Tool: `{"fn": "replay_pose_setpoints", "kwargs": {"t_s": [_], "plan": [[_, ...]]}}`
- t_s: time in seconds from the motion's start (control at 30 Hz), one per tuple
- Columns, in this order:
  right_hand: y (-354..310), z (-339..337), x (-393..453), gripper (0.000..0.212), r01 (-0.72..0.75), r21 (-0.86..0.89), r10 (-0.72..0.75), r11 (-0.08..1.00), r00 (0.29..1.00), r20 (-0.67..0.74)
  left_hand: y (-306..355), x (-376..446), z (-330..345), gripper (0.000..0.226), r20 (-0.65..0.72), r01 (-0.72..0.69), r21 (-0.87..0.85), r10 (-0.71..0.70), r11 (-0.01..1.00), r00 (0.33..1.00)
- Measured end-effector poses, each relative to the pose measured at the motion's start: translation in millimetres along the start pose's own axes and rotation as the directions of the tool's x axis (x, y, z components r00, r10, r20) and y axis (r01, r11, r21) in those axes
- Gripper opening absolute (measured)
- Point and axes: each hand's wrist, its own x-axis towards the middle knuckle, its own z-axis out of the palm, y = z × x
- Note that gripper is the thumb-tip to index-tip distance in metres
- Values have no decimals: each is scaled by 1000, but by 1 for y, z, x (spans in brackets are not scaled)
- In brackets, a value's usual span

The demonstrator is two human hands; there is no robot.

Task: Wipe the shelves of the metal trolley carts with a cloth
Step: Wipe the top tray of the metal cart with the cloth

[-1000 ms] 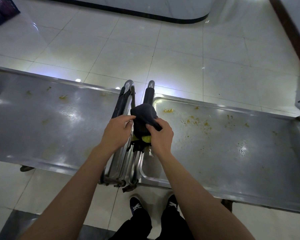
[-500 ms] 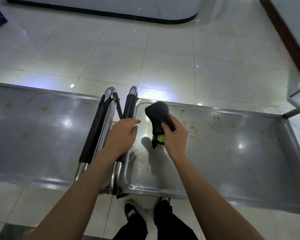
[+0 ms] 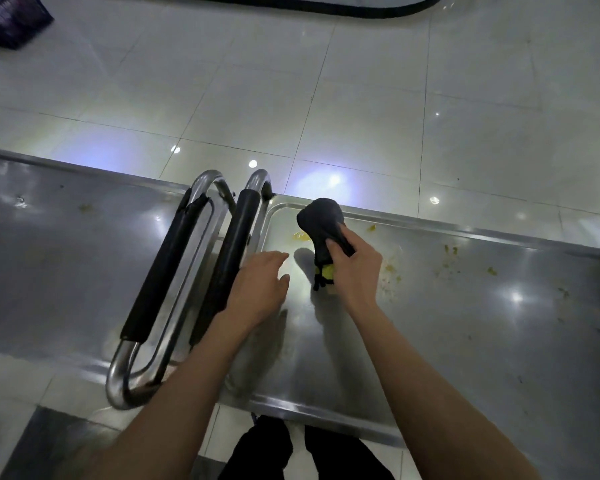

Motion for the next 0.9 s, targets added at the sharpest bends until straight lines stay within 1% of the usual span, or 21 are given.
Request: {"fn": "replay_pose_setpoints", "kwargs": {"t_s": [0.13, 0.27, 0.37, 0.47, 0.5, 0.6, 0.63, 0.67, 0.7, 0.77, 0.8, 0.9], "plan": [[-1, 23, 15, 29, 47, -46, -47, 998, 999, -12, -6, 18, 15, 47, 35, 28, 102, -31, 994, 999], [-3, 50, 30, 26, 59, -68, -62, 996, 997, -46, -16, 29, 28, 36, 67, 58, 107, -66, 993, 996], [-5, 69, 37, 29, 36, -75, -37, 997, 999, -11, -25, 35, 35, 28, 94, 103, 121, -115, 987, 989], [-1, 82, 40, 21, 41, -136, -35, 990, 999, 41, -30, 36, 39, 26, 116, 155, 107, -167, 982, 979], [1, 85, 41, 23, 36, -158, -27, 987, 998, 63, -30, 35, 40, 27, 120, 176, 97, -187, 980, 975], [6, 88, 43, 38, -18, -207, 46, 978, 991, 129, -27, 32, 42, 31, 134, 236, 69, -244, 969, 961], [8, 88, 43, 41, 9, -224, 28, 975, 986, 164, -27, 32, 42, 33, 139, 240, 85, -250, 967, 958], [10, 87, 43, 43, 79, -267, -21, 960, 977, 214, -26, 31, 43, 37, 143, 237, 110, -251, 965, 957], [12, 85, 43, 45, 177, -336, -84, 925, 958, 276, -26, 31, 43, 40, 144, 232, 131, -250, 964, 958], [18, 81, 44, 49, 369, -453, -188, 811, 899, 395, -25, 30, 43, 45, 143, 227, 164, -251, 960, 958], [21, 79, 44, 51, 433, -483, -216, 761, 871, 442, -25, 30, 44, 46, 144, 225, 176, -251, 958, 957], [28, 78, 45, 56, 551, -504, -242, 665, 798, 552, -25, 29, 45, 49, 159, 193, 206, -227, 959, 961]]}}
